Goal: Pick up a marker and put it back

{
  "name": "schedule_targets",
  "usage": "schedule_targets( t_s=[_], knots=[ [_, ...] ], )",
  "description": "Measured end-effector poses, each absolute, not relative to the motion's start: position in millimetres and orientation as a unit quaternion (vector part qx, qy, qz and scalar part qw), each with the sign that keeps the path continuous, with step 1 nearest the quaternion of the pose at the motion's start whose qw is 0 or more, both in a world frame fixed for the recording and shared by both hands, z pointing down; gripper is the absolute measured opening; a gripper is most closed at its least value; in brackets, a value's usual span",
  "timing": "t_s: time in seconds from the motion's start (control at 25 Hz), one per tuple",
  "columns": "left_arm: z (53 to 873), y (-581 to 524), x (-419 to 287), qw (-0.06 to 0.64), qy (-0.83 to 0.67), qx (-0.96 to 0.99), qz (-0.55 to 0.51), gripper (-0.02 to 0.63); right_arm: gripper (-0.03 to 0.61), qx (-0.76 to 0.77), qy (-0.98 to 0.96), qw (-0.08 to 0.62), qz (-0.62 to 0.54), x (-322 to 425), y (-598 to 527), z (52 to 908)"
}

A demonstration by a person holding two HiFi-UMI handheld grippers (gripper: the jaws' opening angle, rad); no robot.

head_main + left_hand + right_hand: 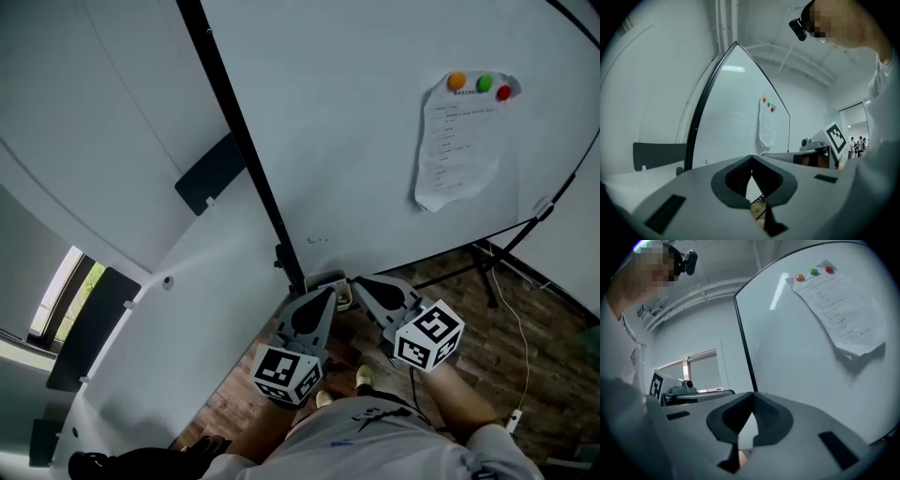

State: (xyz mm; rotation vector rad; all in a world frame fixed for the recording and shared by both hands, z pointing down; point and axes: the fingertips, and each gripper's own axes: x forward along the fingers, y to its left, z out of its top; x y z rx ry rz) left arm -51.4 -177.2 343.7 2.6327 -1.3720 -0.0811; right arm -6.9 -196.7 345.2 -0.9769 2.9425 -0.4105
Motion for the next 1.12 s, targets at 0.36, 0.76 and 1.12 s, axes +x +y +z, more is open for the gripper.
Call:
schedule_targets(
  t_s=[0.36, 0.76, 1.12],
  knots=[
    [339, -171, -55, 0.080, -0.458, 0.885, -0.031, 0.011, 0.014, -0.313, 0.942, 0.003, -0.119, -14, -185, 338],
    [344, -172, -56, 0.086, -0.461, 0.883, -0.033, 0.011, 0.014, -0.314, 0.941, -0.002, -0.126, -14, -184, 347],
    [351, -176, -55, 0.090, -0.468, 0.879, -0.031, 0.011, 0.014, -0.310, 0.941, -0.001, -0.134, -10, -189, 358]
  ],
)
